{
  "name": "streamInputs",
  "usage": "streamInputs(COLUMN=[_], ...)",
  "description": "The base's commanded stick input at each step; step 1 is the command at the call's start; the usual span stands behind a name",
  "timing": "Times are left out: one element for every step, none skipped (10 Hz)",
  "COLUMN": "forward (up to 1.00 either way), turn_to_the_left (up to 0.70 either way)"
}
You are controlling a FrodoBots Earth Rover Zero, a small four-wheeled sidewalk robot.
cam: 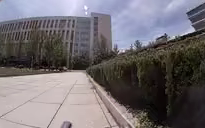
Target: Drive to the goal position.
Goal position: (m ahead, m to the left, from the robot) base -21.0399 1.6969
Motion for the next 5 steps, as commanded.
streamInputs(forward=[0.1, 0.1, 0.1, 0.1, 0.1], turn_to_the_left=[0.0, 0.0, 0.0, 0.0, 0.0])
